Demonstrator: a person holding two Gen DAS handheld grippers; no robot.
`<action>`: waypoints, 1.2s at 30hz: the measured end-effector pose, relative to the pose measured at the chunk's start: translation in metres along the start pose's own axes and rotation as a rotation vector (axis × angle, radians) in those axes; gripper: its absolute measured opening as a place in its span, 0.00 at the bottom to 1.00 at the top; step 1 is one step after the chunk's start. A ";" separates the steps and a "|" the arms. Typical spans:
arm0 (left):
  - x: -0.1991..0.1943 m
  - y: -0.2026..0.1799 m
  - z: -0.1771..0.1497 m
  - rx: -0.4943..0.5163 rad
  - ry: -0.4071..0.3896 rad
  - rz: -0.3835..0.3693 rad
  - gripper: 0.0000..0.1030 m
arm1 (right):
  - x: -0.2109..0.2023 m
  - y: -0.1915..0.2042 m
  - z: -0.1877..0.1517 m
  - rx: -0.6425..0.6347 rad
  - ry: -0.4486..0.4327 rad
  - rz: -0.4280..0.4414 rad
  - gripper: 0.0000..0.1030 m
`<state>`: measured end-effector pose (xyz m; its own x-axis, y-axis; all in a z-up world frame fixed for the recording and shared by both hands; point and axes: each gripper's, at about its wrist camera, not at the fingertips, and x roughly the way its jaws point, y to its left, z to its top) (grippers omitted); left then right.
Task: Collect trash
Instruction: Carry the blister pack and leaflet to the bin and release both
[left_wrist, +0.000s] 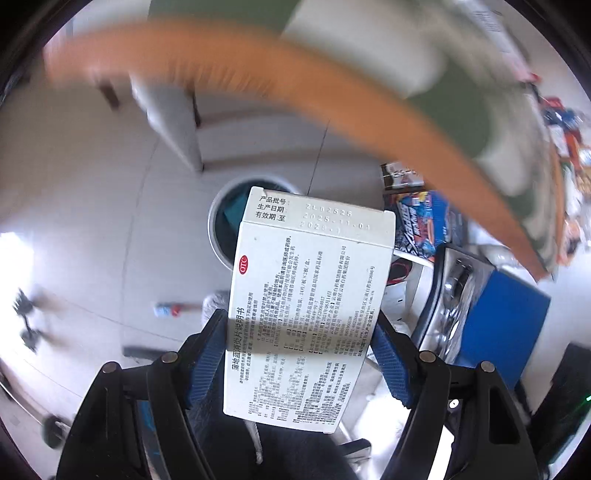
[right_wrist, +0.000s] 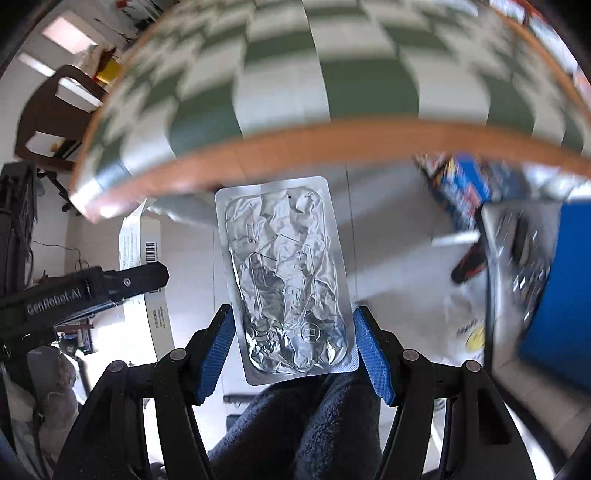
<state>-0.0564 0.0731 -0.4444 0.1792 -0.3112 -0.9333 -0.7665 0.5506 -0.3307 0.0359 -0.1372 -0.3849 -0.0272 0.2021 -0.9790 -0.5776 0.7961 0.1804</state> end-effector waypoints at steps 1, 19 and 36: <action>0.013 0.006 0.003 -0.014 0.007 0.001 0.71 | 0.022 -0.005 -0.007 0.016 0.026 -0.001 0.65; 0.258 0.080 0.098 0.018 0.070 0.120 1.00 | 0.389 -0.089 0.011 0.309 0.269 0.256 0.91; 0.181 0.065 0.030 0.169 -0.019 0.339 1.00 | 0.329 -0.057 0.018 0.051 0.144 -0.139 1.00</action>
<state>-0.0557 0.0759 -0.6390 -0.0551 -0.0758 -0.9956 -0.6719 0.7404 -0.0191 0.0744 -0.1054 -0.7160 -0.0689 0.0078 -0.9976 -0.5422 0.8391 0.0440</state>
